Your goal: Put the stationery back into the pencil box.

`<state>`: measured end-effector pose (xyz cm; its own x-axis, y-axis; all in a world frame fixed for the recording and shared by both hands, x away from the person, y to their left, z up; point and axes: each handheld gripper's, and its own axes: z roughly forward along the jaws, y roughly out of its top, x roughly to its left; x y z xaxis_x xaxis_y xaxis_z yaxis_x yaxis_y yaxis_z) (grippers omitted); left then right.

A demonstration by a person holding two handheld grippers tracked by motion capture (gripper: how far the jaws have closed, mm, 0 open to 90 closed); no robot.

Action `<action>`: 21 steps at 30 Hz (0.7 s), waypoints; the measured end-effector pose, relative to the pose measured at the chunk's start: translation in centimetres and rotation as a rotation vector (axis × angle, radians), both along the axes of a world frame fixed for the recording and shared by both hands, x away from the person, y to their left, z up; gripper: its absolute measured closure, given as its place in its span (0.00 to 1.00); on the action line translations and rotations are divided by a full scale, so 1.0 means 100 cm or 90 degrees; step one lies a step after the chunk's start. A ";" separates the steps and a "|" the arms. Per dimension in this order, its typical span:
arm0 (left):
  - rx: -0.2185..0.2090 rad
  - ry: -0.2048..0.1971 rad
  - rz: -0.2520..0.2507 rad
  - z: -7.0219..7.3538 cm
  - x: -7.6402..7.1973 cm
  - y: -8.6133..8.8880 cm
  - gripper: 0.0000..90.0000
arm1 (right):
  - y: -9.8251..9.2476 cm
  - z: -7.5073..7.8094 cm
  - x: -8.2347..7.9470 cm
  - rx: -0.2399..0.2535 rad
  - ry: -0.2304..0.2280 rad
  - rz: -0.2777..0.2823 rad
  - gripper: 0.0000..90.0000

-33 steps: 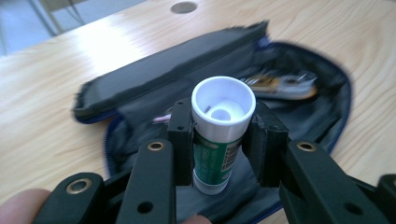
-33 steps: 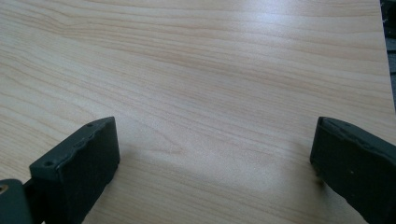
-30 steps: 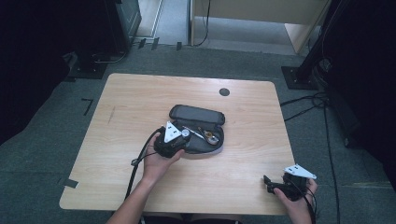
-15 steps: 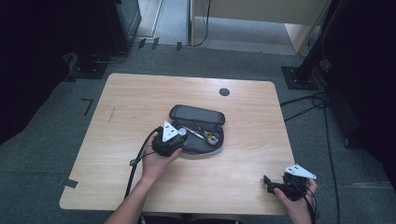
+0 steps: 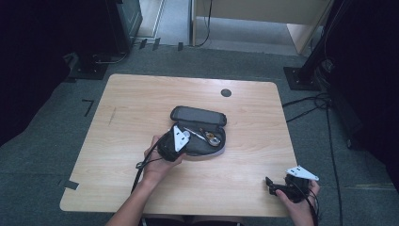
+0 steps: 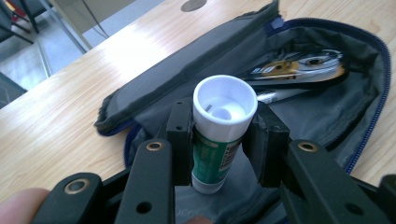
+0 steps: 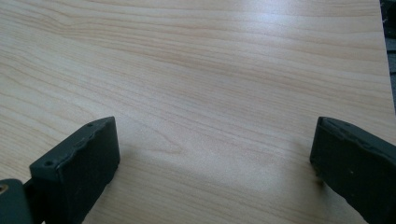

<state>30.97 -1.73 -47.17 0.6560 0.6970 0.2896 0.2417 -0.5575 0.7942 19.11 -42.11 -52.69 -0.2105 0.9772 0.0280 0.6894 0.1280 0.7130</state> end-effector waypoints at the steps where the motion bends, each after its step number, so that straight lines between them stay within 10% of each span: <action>1: 0.001 -0.001 -0.006 -0.001 -0.001 -0.002 0.72 | 0.000 0.000 0.000 0.000 0.000 0.000 0.01; 13: -0.009 0.036 -0.030 -0.005 0.003 -0.011 0.63 | 0.000 0.000 0.000 0.000 0.000 0.000 0.01; 21: -0.069 0.113 -0.040 -0.005 0.009 -0.009 0.50 | 0.000 0.000 0.000 0.001 0.000 -0.001 0.01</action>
<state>31.85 -2.62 -47.72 0.7333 0.6736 0.0921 0.3500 -0.4901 0.7983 19.11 -42.10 -52.69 -0.2090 0.9775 0.0291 0.6893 0.1261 0.7134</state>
